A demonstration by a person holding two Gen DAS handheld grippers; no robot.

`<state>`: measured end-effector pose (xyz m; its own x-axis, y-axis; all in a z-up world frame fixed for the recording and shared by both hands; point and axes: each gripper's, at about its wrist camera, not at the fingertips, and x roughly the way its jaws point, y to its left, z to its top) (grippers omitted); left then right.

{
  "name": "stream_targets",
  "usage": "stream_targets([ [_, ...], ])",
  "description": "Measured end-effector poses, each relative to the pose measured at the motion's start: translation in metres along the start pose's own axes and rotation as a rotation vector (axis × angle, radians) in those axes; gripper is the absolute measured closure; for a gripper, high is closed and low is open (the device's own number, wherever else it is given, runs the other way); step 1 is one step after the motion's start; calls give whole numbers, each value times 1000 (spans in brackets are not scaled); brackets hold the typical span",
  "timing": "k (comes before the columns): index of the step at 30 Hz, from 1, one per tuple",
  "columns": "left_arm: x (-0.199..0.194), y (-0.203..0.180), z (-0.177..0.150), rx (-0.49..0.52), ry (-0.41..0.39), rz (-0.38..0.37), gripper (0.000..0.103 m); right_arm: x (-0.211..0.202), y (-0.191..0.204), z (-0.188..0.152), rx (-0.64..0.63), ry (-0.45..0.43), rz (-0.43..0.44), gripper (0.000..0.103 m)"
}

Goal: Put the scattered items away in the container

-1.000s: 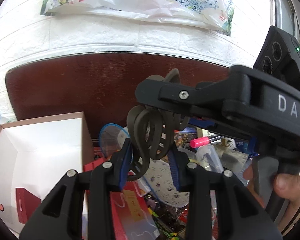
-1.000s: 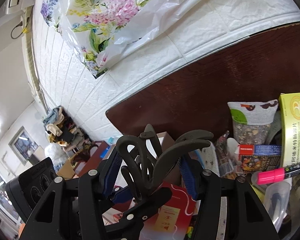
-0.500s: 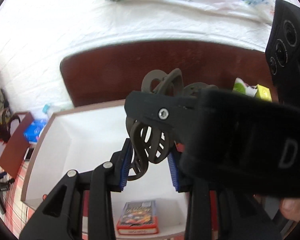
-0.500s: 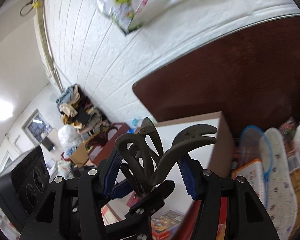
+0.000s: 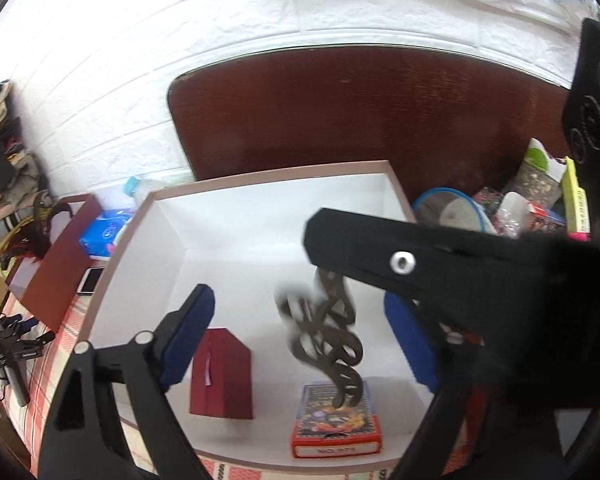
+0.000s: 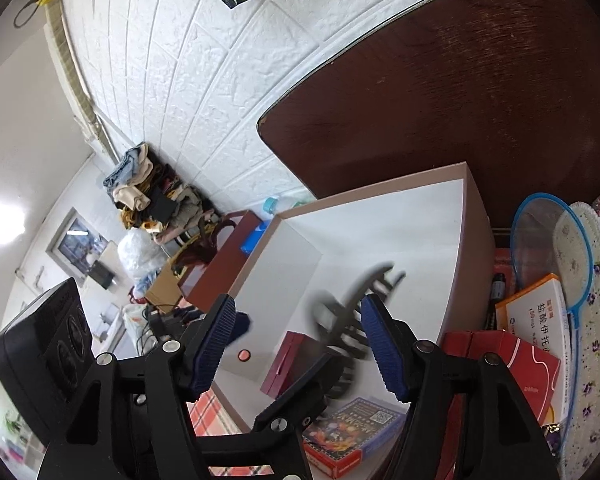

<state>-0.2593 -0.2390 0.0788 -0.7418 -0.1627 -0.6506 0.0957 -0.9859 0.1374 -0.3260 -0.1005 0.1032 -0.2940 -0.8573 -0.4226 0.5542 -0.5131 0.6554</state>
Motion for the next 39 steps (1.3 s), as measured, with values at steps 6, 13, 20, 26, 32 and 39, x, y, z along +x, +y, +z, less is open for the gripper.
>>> stream_targets([
  [6, 0, 5, -2, -23, 7, 3, 14, -2, 1, 0, -4, -1, 7, 34],
  [13, 2, 4, 1, -30, 9, -43, 14, -3, 0, 0, 2, 4, 19, 34],
  [20, 0, -6, 3, -35, 8, -125, 14, -22, -7, 0, 5, 18, -18, 12],
  [26, 5, -20, 2, -5, 37, -169, 14, -56, -41, 3, 107, -36, -12, 5],
  [32, -4, -26, 5, 3, 14, -223, 14, -82, -55, 4, 125, -27, -143, 5],
  [39, -10, -47, 2, 58, 56, -376, 14, -82, -69, 0, 120, 60, -223, 5],
])
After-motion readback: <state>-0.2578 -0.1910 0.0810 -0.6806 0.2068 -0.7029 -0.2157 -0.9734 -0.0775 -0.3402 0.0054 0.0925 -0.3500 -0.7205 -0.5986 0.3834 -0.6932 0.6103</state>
